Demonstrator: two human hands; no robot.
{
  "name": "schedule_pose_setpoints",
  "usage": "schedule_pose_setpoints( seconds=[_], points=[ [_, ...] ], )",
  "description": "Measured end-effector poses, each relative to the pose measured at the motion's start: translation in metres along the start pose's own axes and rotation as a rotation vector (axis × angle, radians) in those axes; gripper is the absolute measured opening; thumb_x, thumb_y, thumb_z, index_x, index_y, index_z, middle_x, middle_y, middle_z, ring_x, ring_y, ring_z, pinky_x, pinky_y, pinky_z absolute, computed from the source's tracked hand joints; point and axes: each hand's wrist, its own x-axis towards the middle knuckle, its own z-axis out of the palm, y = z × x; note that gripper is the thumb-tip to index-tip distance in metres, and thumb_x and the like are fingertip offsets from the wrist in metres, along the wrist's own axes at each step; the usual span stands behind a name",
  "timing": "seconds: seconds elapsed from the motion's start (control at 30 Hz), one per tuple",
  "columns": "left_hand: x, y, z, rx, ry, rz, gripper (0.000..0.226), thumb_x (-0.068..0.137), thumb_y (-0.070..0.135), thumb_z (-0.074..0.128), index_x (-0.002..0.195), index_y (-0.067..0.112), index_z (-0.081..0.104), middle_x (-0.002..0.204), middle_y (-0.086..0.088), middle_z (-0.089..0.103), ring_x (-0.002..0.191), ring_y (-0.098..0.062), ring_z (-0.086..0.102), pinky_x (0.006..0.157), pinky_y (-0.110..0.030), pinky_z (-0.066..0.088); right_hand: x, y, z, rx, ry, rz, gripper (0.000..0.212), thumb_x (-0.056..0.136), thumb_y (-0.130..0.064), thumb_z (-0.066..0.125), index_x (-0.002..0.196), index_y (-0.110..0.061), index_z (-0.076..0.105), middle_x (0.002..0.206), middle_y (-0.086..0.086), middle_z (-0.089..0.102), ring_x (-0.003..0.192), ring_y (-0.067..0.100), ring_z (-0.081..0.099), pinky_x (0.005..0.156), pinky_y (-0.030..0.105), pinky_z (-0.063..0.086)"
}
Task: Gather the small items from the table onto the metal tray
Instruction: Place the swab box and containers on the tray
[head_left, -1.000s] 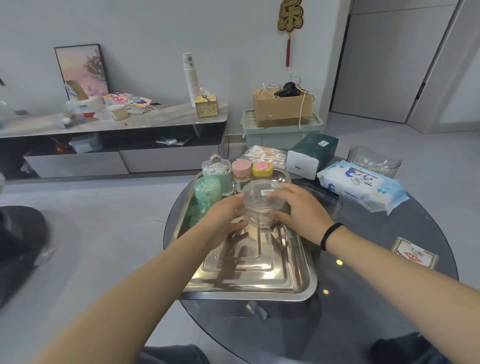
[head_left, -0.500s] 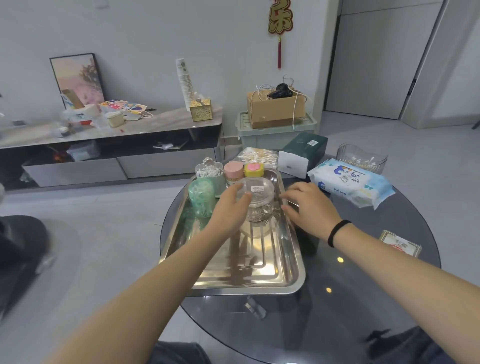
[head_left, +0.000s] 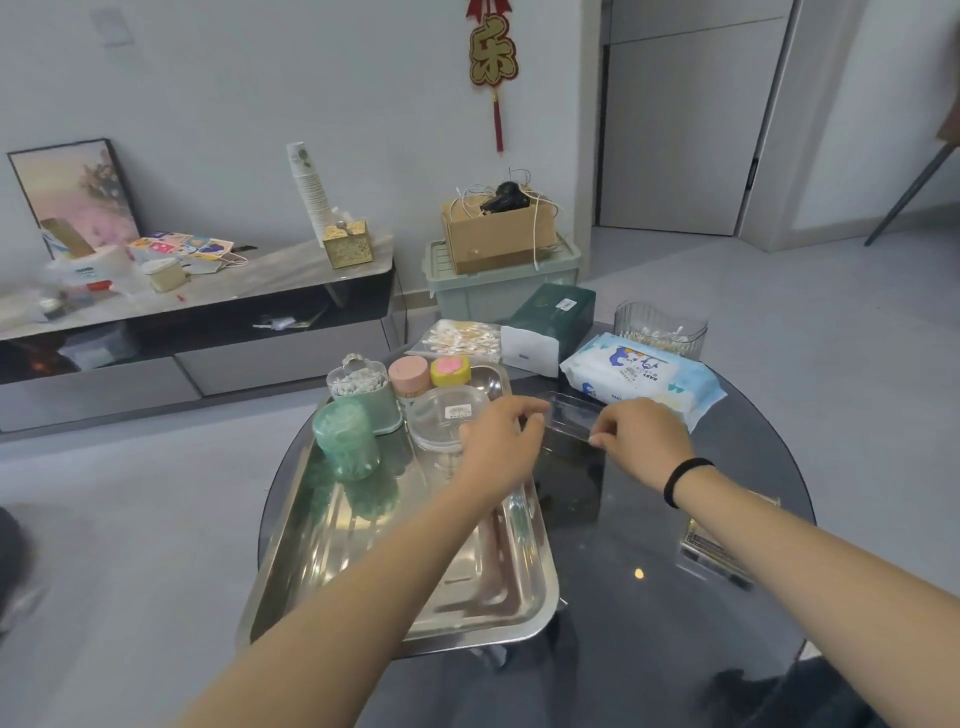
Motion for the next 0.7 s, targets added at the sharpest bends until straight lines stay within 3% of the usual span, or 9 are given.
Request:
schedule_pose_setpoints(
  seconds=[0.07, 0.1, 0.17, 0.27, 0.33, 0.43, 0.5, 0.57, 0.7],
  points=[
    [0.008, -0.002, 0.003, 0.02, -0.033, 0.048, 0.033, 0.094, 0.016, 0.047, 0.124, 0.02, 0.06, 0.131, 0.001, 0.058, 0.119, -0.015, 0.052, 0.099, -0.023, 0.036, 0.0, 0.005, -0.015, 0.161, 0.006, 0.036, 0.013, 0.084, -0.025, 0.063, 0.072, -0.023, 0.065, 0.083, -0.003, 0.067, 0.082, 0.018, 0.057, 0.073, 0.028, 0.043],
    [0.015, -0.002, 0.006, 0.063, -0.056, 0.084, 0.036, 0.094, 0.016, 0.049, 0.128, 0.022, 0.056, 0.138, 0.001, 0.052, 0.127, -0.014, 0.046, 0.103, -0.023, 0.033, 0.0, 0.009, -0.024, 0.241, -0.016, 0.048, 0.015, 0.084, -0.024, 0.062, 0.07, -0.023, 0.065, 0.08, -0.005, 0.065, 0.08, 0.015, 0.056, 0.07, 0.027, 0.041],
    [0.026, -0.003, 0.012, 0.179, -0.127, 0.142, 0.046, 0.092, 0.02, 0.055, 0.136, 0.029, 0.047, 0.151, -0.002, 0.036, 0.139, -0.019, 0.031, 0.114, -0.033, 0.026, 0.001, 0.014, -0.041, 0.416, -0.087, 0.096, 0.017, 0.085, -0.022, 0.061, 0.069, -0.021, 0.065, 0.074, -0.009, 0.064, 0.075, 0.01, 0.055, 0.064, 0.024, 0.042],
    [0.04, 0.0, 0.021, 0.315, -0.245, 0.189, 0.073, 0.083, 0.029, 0.067, 0.144, 0.041, 0.028, 0.158, -0.005, 0.016, 0.145, -0.024, 0.013, 0.115, -0.039, 0.019, 0.002, 0.021, -0.055, 0.841, -0.231, 0.303, 0.015, 0.091, -0.016, 0.053, 0.082, -0.01, 0.064, 0.078, 0.002, 0.069, 0.072, 0.015, 0.064, 0.072, 0.026, 0.051],
    [0.049, 0.004, 0.027, 0.354, -0.292, 0.222, 0.088, 0.077, 0.03, 0.073, 0.145, 0.044, 0.019, 0.159, -0.004, 0.008, 0.145, -0.025, 0.01, 0.114, -0.041, 0.022, 0.004, 0.027, -0.063, 0.959, -0.29, 0.382, 0.018, 0.094, -0.019, 0.047, 0.087, -0.009, 0.061, 0.076, 0.005, 0.071, 0.065, 0.016, 0.066, 0.064, 0.027, 0.054],
    [0.062, 0.01, 0.035, 0.443, -0.271, 0.313, 0.093, 0.073, 0.026, 0.076, 0.146, 0.038, 0.02, 0.156, -0.002, 0.017, 0.141, -0.026, 0.023, 0.11, -0.042, 0.033, 0.01, 0.033, -0.071, 1.089, -0.332, 0.445, 0.019, 0.095, -0.024, 0.046, 0.093, -0.01, 0.06, 0.065, 0.002, 0.073, 0.057, 0.014, 0.067, 0.055, 0.025, 0.052],
    [0.072, 0.014, 0.036, 0.481, -0.242, 0.361, 0.088, 0.072, 0.025, 0.076, 0.145, 0.032, 0.026, 0.15, -0.003, 0.027, 0.134, -0.025, 0.033, 0.107, -0.042, 0.039, 0.014, 0.036, -0.073, 1.114, -0.305, 0.456, 0.02, 0.095, -0.025, 0.046, 0.098, -0.01, 0.059, 0.068, 0.003, 0.073, 0.059, 0.015, 0.067, 0.053, 0.024, 0.052],
    [0.089, 0.022, 0.035, 0.506, -0.238, 0.404, 0.086, 0.071, 0.025, 0.075, 0.144, 0.03, 0.031, 0.144, -0.004, 0.033, 0.13, -0.025, 0.036, 0.105, -0.043, 0.041, 0.022, 0.04, -0.074, 1.058, -0.168, 0.387, 0.021, 0.095, -0.024, 0.048, 0.105, -0.01, 0.059, 0.077, 0.006, 0.072, 0.064, 0.017, 0.067, 0.055, 0.023, 0.054],
    [0.134, 0.045, 0.031, 0.539, -0.288, 0.429, 0.089, 0.071, 0.027, 0.076, 0.146, 0.031, 0.029, 0.144, -0.004, 0.027, 0.131, -0.024, 0.028, 0.106, -0.03, 0.029, 0.045, 0.057, -0.083, 0.561, 0.132, 0.026, 0.029, 0.087, -0.029, 0.06, 0.114, -0.02, 0.063, 0.105, 0.004, 0.061, 0.081, 0.016, 0.063, 0.079, 0.03, 0.05]
  ],
)
